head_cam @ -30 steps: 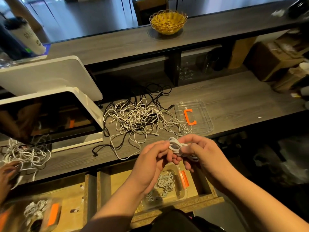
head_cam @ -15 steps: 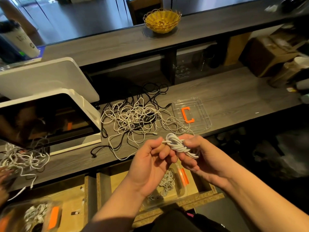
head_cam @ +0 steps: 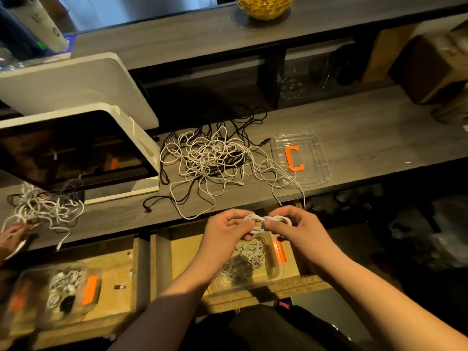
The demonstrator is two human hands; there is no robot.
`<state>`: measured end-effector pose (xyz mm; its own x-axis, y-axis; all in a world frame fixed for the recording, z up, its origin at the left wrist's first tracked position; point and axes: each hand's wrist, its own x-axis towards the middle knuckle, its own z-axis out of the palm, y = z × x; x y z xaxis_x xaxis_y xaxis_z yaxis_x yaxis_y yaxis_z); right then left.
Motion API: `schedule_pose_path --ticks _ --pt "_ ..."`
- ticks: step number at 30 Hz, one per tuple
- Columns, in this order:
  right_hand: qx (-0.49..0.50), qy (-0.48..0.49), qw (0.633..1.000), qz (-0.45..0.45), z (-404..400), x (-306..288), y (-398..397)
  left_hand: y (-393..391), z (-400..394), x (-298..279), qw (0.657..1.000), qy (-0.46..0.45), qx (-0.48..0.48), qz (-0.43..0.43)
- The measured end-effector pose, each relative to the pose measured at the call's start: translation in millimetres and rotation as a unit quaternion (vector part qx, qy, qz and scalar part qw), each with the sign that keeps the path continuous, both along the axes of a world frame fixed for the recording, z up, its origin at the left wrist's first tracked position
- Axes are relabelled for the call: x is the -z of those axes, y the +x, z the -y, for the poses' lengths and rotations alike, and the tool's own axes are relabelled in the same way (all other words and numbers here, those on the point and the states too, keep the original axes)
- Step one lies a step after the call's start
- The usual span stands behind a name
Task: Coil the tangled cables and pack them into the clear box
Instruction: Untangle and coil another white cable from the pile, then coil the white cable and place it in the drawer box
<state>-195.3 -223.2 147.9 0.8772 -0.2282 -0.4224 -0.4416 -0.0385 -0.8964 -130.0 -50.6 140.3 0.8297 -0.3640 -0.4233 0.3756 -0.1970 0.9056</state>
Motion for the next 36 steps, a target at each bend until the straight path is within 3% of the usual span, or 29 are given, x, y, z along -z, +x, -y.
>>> schedule_pose_path --ticks 10,18,26,36 --pt "-0.077 -0.098 0.990 -0.069 -5.9 78.0 0.2 -20.1 -5.3 82.4 0.985 0.155 -0.051 -0.055" --pt "-0.131 -0.133 0.976 -0.109 4.3 109.2 15.6 -25.8 7.7 105.6 0.969 0.190 -0.129 -0.092" --pt "-0.253 -0.170 0.939 -0.158 23.2 125.9 8.3 -51.1 -4.9 129.8 0.939 0.253 -0.199 -0.119" --pt "-0.290 -0.165 0.937 -0.101 -12.5 117.2 81.5 2.9 -23.0 136.7 0.939 0.295 -0.174 -0.022"
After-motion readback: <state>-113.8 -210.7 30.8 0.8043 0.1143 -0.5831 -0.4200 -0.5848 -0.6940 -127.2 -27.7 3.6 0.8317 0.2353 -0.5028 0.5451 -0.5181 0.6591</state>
